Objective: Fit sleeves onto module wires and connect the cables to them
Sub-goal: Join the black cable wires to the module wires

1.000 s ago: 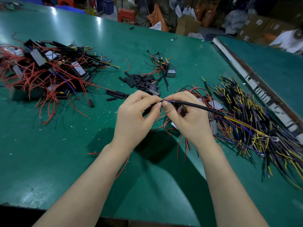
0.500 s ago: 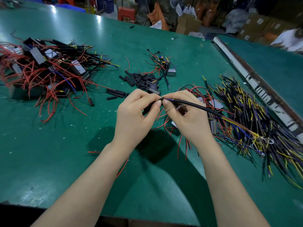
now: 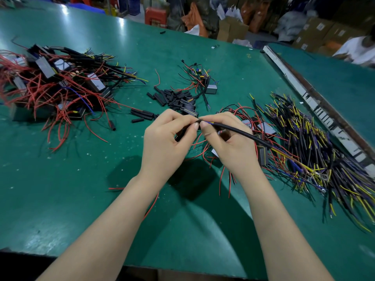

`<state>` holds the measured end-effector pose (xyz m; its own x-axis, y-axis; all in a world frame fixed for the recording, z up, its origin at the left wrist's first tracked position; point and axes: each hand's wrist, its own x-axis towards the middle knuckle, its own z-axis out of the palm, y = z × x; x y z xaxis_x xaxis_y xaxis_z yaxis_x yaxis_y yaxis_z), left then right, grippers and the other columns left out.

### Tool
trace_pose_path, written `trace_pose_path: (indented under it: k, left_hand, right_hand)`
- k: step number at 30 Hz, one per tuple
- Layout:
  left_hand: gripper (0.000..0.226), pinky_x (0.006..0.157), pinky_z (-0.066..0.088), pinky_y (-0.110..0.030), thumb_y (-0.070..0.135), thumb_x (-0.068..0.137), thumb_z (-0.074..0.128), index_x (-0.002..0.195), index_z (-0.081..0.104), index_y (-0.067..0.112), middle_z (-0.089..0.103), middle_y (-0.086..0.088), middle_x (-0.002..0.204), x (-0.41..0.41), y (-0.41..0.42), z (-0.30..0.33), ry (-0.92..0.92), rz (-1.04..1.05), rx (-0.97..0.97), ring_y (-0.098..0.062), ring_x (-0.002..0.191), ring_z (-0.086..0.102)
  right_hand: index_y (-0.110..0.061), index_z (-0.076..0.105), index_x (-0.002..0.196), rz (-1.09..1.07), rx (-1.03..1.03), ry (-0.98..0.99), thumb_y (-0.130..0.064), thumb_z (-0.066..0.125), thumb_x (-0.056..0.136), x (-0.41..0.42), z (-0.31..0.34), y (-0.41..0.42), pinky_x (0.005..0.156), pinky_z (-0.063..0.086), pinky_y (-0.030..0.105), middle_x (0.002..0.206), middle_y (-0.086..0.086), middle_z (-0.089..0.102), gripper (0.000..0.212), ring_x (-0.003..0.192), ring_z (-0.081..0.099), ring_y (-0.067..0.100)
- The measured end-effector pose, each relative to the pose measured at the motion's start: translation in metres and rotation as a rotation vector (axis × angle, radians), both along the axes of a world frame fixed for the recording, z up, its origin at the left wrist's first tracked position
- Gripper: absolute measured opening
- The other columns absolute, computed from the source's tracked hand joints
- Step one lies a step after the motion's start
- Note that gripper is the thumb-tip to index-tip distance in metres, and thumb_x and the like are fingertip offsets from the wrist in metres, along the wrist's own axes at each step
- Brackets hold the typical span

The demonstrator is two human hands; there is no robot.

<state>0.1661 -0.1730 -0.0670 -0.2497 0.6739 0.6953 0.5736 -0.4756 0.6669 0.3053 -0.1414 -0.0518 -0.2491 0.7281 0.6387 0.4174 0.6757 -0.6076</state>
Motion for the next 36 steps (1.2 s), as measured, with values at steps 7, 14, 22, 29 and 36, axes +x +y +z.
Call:
trace_pose_path:
  k: [7,14,22,29,36]
  left_hand:
    - [0.013,0.071,0.045,-0.021,0.012,0.085,0.065,0.093,0.074,0.008,0.061,-0.004,0.080,0.0000,0.0004,-0.0009,-0.007,-0.001,-0.014,-0.009,0.073,0.054]
    - [0.011,0.070,0.042,-0.017,0.009,0.085,0.066,0.091,0.074,0.008,0.059,-0.004,0.077,0.0001,-0.0009,0.0017,-0.027,-0.033,-0.038,-0.008,0.069,0.051]
    - [0.011,0.070,0.041,-0.016,0.010,0.084,0.066,0.091,0.075,0.008,0.059,-0.004,0.077,-0.0007,-0.0015,0.0015,-0.009,-0.011,-0.039,-0.006,0.070,0.050]
    - [0.011,0.070,0.041,-0.017,0.011,0.084,0.066,0.092,0.075,0.008,0.057,-0.002,0.077,-0.0004,-0.0009,-0.0006,0.010,-0.005,-0.029,-0.006,0.070,0.050]
    - [0.011,0.071,0.041,-0.017,0.009,0.084,0.067,0.092,0.075,0.007,0.061,-0.007,0.078,-0.0006,-0.0010,-0.0001,0.018,0.015,-0.016,-0.011,0.073,0.053]
  right_hand:
    - [0.000,0.071,0.096,-0.002,0.012,-0.003,-0.002,0.063,0.088,-0.0013,0.0006,-0.0020,0.077,0.037,0.008,0.088,0.003,0.062,0.011,0.082,0.052,-0.009]
    - [0.001,0.070,0.096,0.017,-0.009,0.019,0.000,0.060,0.087,-0.0021,0.0010,-0.0014,0.075,0.045,0.020,0.088,0.000,0.059,0.014,0.076,0.058,0.012]
    - [0.001,0.071,0.096,-0.012,0.024,-0.024,-0.003,0.063,0.089,-0.0014,-0.0001,-0.0013,0.081,0.039,0.010,0.089,0.001,0.062,0.012,0.084,0.053,0.001]
    - [0.002,0.070,0.094,-0.043,0.079,-0.039,0.002,0.063,0.087,-0.0028,-0.0031,-0.0012,0.079,0.040,0.010,0.089,0.001,0.061,0.010,0.082,0.052,0.000]
    - [0.001,0.071,0.098,-0.018,0.043,-0.030,-0.001,0.062,0.089,-0.0008,-0.0016,-0.0020,0.080,0.039,0.010,0.089,-0.001,0.061,0.012,0.080,0.053,-0.001]
